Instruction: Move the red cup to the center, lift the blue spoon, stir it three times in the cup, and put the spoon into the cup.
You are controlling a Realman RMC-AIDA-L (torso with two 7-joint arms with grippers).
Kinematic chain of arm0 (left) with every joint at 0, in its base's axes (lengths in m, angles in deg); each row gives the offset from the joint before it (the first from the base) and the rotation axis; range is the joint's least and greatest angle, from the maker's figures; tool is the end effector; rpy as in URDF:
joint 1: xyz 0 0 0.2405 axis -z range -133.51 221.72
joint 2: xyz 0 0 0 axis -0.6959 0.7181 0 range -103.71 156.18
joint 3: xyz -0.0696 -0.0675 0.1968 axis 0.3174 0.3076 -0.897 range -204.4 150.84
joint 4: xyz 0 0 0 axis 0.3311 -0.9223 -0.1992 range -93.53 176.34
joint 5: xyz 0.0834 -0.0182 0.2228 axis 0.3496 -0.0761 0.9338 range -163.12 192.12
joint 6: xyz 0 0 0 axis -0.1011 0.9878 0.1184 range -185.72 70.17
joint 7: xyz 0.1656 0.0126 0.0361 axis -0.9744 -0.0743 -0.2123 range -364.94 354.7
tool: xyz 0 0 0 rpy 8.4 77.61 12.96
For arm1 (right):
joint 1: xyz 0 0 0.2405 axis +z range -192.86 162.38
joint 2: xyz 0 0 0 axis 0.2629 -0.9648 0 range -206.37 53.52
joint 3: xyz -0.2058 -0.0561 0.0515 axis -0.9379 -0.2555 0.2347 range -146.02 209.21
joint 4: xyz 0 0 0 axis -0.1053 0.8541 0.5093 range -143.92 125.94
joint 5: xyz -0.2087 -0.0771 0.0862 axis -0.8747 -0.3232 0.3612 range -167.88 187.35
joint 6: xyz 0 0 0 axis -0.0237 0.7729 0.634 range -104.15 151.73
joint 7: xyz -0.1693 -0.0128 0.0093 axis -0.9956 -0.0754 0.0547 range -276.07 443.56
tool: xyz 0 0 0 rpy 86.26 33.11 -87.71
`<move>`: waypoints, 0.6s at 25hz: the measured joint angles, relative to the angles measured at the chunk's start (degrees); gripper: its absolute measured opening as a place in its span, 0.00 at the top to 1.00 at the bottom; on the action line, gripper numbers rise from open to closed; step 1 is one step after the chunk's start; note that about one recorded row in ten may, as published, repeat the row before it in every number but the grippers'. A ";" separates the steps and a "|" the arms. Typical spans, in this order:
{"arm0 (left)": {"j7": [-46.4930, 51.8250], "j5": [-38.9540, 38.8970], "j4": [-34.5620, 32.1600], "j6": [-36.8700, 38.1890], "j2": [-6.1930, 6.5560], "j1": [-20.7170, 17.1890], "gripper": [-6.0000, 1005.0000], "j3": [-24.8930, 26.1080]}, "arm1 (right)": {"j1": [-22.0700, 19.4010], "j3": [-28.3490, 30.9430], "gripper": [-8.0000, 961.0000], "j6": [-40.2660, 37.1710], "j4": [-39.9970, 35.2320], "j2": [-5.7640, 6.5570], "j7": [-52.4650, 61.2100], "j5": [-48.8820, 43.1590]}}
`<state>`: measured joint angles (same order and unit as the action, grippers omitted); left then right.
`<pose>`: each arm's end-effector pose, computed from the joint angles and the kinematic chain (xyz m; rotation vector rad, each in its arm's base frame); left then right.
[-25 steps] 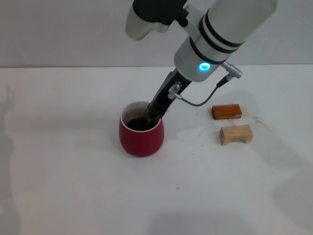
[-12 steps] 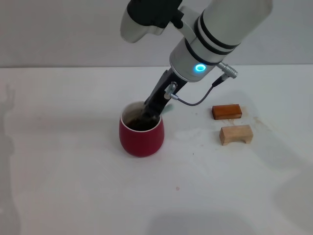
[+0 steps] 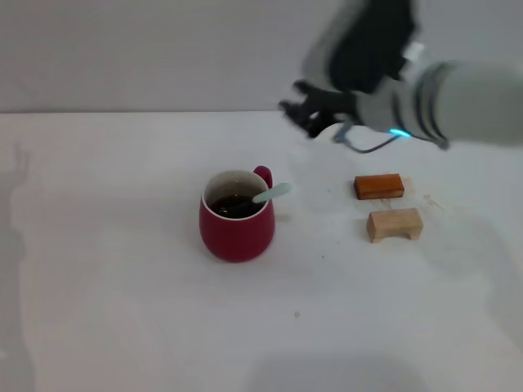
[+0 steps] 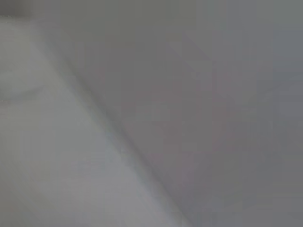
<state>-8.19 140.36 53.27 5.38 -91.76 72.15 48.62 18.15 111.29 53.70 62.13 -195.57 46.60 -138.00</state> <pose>-0.3470 0.3864 0.0725 -1.1168 -0.5852 -0.6039 0.0768 0.4440 -0.0525 -2.2940 0.1920 0.0926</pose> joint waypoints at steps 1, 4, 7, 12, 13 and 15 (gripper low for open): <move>0.00 -0.01 0.00 -0.01 -0.05 -0.01 0.18 -0.06 | 0.00 0.00 0.68 0.00 0.00 0.00 0.00 0.00; 0.00 -0.01 0.00 -0.03 -0.21 -0.01 0.18 -0.91 | -9.60 -2.03 0.68 -18.93 0.97 -0.02 0.18 -0.04; 0.00 0.01 0.00 -0.13 -0.31 -0.01 0.18 -2.54 | -16.18 -4.09 0.68 -38.57 -1.64 -0.10 0.35 1.40; 0.00 0.00 0.00 -0.46 -0.51 -0.25 0.18 -5.09 | -20.07 -9.81 0.68 -71.75 -14.89 -0.19 1.32 11.49; 0.00 0.00 0.00 -0.53 -0.52 -0.39 0.18 -5.65 | -19.88 -11.15 0.68 -77.92 -18.63 -0.17 2.58 13.90; 0.00 0.01 0.00 -0.53 -0.53 -0.64 0.18 -6.53 | -19.28 -12.99 0.68 -87.57 -25.64 -0.16 6.69 17.03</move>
<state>-8.19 140.37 53.27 4.86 -92.29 71.50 42.09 -1.13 98.30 -33.88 36.50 -195.74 53.28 -120.97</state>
